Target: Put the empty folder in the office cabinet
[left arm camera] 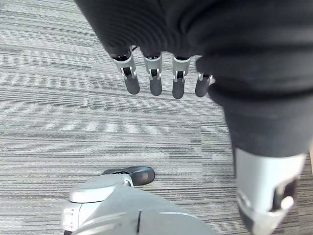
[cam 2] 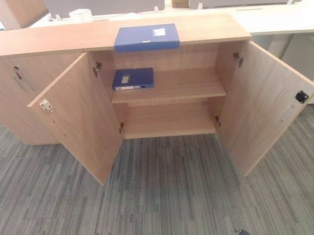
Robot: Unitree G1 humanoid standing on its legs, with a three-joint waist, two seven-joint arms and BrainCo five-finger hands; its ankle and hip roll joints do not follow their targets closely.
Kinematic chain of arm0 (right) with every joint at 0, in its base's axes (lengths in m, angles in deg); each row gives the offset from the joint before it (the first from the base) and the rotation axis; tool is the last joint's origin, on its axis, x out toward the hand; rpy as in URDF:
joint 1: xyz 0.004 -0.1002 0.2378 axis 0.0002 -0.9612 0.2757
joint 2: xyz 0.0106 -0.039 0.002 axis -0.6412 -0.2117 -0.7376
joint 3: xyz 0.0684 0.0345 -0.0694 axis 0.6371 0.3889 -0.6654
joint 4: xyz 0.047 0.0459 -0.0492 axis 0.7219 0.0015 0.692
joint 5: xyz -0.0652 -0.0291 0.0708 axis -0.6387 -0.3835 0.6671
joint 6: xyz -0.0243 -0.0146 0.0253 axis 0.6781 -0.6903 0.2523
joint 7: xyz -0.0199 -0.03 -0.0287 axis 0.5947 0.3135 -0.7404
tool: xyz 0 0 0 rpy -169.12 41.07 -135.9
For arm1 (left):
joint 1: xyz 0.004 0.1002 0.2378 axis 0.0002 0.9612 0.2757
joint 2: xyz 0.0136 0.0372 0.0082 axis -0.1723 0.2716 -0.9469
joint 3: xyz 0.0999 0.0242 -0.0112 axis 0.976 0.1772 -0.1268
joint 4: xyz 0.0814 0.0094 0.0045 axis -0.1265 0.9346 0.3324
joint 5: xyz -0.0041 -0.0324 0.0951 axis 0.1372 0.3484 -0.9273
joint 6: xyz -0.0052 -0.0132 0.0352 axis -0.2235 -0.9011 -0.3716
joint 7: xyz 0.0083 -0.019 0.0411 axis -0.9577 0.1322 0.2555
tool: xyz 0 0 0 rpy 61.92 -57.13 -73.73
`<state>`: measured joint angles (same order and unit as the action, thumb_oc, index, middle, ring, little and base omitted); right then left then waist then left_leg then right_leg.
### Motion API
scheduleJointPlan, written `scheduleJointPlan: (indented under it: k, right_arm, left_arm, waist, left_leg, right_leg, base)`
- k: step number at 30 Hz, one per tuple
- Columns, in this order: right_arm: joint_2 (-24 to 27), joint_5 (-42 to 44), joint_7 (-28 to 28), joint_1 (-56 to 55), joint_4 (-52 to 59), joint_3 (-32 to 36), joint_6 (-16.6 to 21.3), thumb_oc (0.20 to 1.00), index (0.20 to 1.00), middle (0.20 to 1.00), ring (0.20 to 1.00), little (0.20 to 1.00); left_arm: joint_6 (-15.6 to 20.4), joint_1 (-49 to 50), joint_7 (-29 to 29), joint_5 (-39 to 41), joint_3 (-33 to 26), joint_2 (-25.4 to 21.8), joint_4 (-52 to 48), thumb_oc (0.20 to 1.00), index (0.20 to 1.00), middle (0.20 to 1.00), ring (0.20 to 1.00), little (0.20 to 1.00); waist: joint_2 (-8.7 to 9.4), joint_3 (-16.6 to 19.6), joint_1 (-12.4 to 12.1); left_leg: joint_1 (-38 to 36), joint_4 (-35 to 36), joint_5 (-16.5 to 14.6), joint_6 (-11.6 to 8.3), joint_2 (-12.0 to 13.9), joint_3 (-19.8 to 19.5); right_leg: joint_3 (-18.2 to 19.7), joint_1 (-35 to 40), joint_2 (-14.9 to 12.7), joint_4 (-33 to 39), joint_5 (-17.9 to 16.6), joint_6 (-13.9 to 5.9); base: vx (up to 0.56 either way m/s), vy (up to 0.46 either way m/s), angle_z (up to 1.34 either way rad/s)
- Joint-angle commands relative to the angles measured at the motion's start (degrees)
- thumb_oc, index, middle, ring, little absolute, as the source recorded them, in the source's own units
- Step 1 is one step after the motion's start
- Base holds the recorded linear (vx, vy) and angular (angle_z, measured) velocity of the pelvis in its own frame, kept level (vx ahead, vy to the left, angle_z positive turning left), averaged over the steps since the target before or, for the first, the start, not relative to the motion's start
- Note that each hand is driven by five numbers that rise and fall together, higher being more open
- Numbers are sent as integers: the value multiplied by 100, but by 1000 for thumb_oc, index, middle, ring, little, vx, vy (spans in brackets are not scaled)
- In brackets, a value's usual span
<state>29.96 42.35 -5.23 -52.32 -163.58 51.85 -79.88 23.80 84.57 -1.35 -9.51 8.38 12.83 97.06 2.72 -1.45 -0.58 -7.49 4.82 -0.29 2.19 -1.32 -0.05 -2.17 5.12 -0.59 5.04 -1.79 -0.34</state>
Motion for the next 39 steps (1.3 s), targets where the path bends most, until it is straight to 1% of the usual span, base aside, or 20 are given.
scheduleJointPlan:
  k: [1, 2, 3, 13, 16, 23, 39]
  right_arm:
    - [28, 150, 209, 192, -130, -226, 25, 1000, 1000, 1000, 1000, 1000]
    - [28, 150, 209, 192, -130, -226, 26, 1000, 1000, 1000, 1000, 1000]
    - [-18, 243, 227, 193, -198, -196, 17, 1000, 1000, 1000, 1000, 1000]
    - [-130, 392, 288, 194, -220, -196, 9, 1000, 1000, 1000, 1000, 1000]
    - [-67, 399, 282, 211, -260, -156, -23, 1000, 1000, 1000, 1000, 1000]
    - [26, 470, 325, 237, -320, -55, -26, 1000, 1000, 1000, 1000, 1000]
    - [54, 508, 339, 235, -371, 18, -45, 1000, 1000, 1000, 1000, 1000]
  left_arm:
    - [-8, -304, -74, -220, -98, -95, 459, 1000, 1000, 1000, 1000, 1000]
    - [-8, -304, -74, -220, -98, -95, 459, 1000, 1000, 1000, 1000, 1000]
    - [-35, -279, -44, -446, -65, -93, 584, 1000, 1000, 1000, 1000, 1000]
    - [-115, -263, -8, -632, -140, -177, 738, 1000, 1000, 1000, 1000, 1000]
    - [-80, -267, -55, -441, -97, -111, 564, 1000, 1000, 1000, 1000, 1000]
    - [-59, -225, -162, -370, -3, -25, 527, 1000, 1000, 1000, 1000, 1000]
    - [-63, -213, -209, -377, -1, -28, 560, 1000, 1000, 1000, 1000, 1000]
  waist:
    - [-131, 97, -65]
    - [-131, 97, -65]
    - [-121, 132, -67]
    - [-76, 212, -87]
    - [-119, 198, -77]
    - [-196, 157, -55]
    - [-228, 134, -46]
  left_leg:
    - [24, 18, -208, -236, 22, 408]
    - [24, 18, -208, -236, 22, 409]
    - [4, 18, -220, -234, 26, 419]
    - [-48, 18, -253, -237, 32, 418]
    - [-48, 18, -256, -230, 27, 426]
    - [-25, 18, -231, -231, 10, 421]
    - [-30, 18, -216, -239, 19, 421]
  right_leg:
    - [-140, 34, -38, -34, 61, -348]
    - [-139, 34, -38, -34, 61, -348]
    - [-138, 61, -37, -27, 68, -349]
    - [-150, 116, -33, -6, 82, -354]
    - [-150, 109, -45, -16, 76, -356]
    - [-141, 82, -46, -26, 62, -348]
    - [-140, 72, -34, -31, 57, -329]
  base:
    - [0, 0, 0]
    - [0, 0, 0]
    - [0, 0, 0]
    - [3, -2, 0]
    - [0, 0, 0]
    - [-8, 12, -2]
    - [0, 0, 0]
